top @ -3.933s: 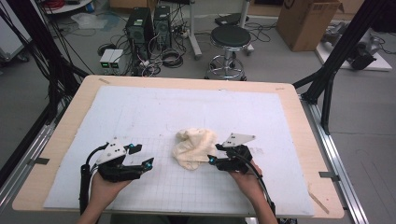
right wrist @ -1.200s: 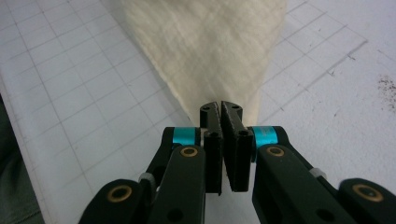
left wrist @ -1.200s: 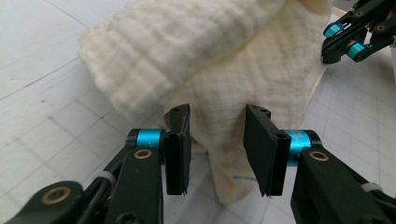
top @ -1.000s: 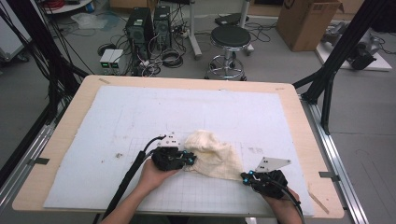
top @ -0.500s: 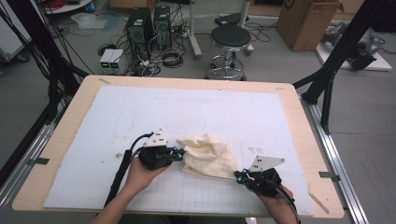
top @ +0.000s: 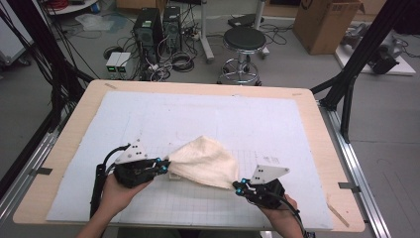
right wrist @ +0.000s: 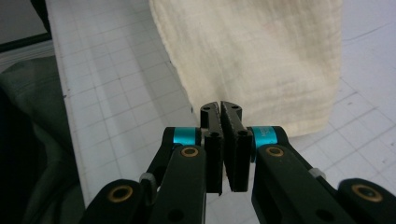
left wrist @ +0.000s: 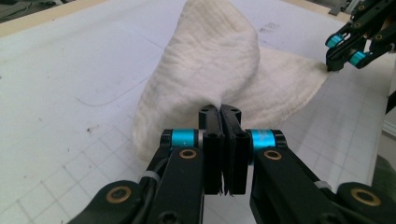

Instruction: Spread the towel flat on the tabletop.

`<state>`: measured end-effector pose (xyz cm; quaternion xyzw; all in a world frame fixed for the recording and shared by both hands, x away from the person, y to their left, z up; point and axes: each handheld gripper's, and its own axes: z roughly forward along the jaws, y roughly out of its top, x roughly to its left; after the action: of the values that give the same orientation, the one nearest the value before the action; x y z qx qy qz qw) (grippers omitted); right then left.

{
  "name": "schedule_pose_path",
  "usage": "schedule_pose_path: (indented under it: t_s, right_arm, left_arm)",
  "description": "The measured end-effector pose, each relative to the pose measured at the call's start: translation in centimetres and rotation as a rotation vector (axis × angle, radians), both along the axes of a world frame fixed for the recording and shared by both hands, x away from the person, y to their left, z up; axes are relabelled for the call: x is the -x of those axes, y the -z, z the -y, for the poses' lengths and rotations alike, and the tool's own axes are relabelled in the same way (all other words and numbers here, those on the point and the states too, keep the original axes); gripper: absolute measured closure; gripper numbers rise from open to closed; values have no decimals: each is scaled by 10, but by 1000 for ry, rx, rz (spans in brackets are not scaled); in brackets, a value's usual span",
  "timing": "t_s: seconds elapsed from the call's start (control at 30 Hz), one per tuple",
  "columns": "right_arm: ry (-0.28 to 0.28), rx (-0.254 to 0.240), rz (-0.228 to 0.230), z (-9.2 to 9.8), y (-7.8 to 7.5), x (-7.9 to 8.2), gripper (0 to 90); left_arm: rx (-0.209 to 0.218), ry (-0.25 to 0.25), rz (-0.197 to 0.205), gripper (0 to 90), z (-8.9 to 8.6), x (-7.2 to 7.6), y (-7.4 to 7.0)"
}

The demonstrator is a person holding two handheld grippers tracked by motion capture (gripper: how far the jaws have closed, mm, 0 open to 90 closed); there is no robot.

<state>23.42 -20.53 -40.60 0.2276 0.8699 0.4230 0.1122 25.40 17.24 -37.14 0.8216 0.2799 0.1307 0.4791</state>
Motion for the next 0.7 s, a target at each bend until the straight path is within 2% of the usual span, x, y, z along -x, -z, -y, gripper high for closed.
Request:
schedule_pose_path:
  t_s: [0.1, 0.2, 0.27, 0.37, 0.5, 0.6, 0.7]
  right_arm:
    - [-15, 9, -7, -1, 2, 4, 878]
    - [-15, 31, -24, 1, 7, 6, 878]
    - [-9, 43, -36, 4, 10, 7, 878]
    - [5, 49, -47, 10, 13, 7, 877]
    - [38, 47, -52, 18, 15, 0, 877]
    - [67, 33, -59, 23, 17, -6, 877]
    - [80, 31, -69, 26, 18, -10, 874]
  left_arm:
    - [-21, 8, -12, 873, 2, 8, 7]
    - [-60, 22, -36, 872, 8, 7, 19]
    - [-61, 26, -62, 870, 14, -1, 27]
    - [-79, 9, -80, 864, 24, -16, 38]
    - [-60, -19, -102, 853, 38, -37, 48]
    - [-80, -34, -120, 843, 48, -49, 53]
    - [-121, -28, -145, 787, 56, -59, 58]
